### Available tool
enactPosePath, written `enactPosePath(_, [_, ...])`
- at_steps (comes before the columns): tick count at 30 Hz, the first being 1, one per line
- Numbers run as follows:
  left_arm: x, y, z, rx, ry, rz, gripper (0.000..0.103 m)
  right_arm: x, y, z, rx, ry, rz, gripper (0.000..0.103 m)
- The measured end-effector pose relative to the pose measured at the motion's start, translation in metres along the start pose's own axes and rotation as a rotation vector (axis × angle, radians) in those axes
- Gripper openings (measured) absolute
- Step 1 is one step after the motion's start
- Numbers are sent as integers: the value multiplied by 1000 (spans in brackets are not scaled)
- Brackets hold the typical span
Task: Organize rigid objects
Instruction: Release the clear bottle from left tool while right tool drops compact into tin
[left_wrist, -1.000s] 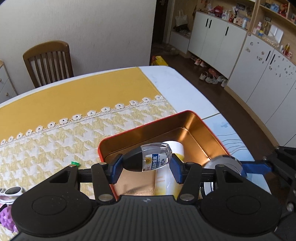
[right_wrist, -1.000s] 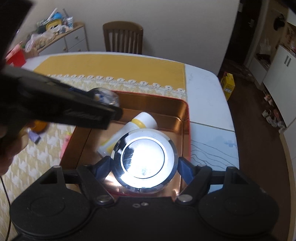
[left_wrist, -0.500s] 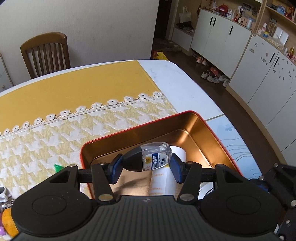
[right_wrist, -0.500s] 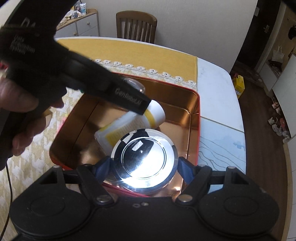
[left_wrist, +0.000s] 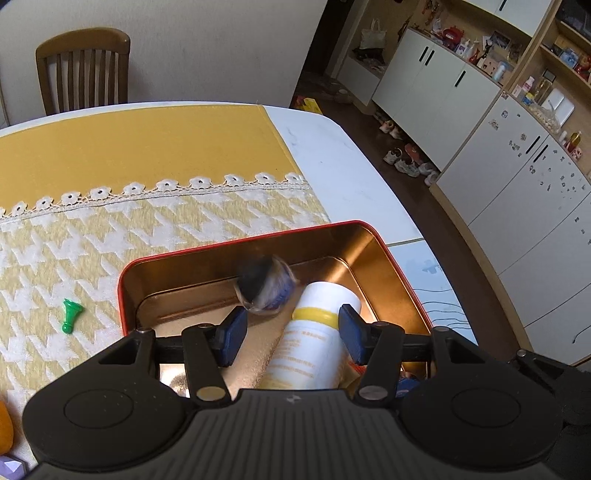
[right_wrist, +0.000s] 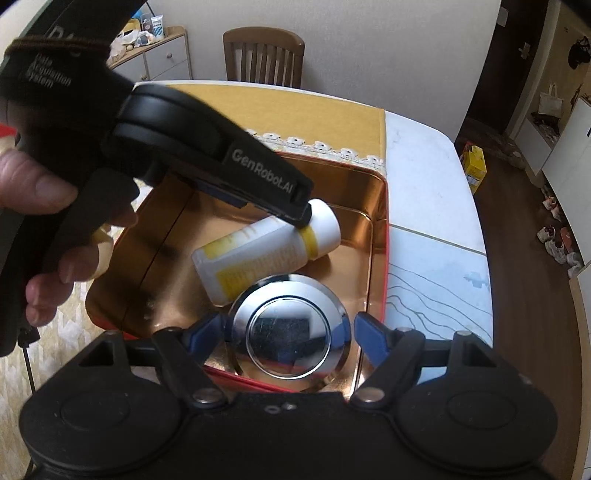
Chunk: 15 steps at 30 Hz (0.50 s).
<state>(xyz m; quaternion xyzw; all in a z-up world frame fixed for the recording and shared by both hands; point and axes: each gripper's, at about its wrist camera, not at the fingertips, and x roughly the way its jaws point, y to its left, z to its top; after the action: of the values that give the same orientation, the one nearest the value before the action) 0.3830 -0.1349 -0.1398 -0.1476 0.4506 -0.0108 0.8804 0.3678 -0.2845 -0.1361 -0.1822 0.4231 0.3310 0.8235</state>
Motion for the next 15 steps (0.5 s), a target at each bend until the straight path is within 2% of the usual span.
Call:
enactPosePath(12, [-27, -2, -5, 59, -28, 32, 54, -17, -10, 6, 80, -26, 63, 84])
enactPosePath(15, [-40, -3, -6, 70, -44, 33, 58, -24, -12, 8, 95, -40, 74, 86])
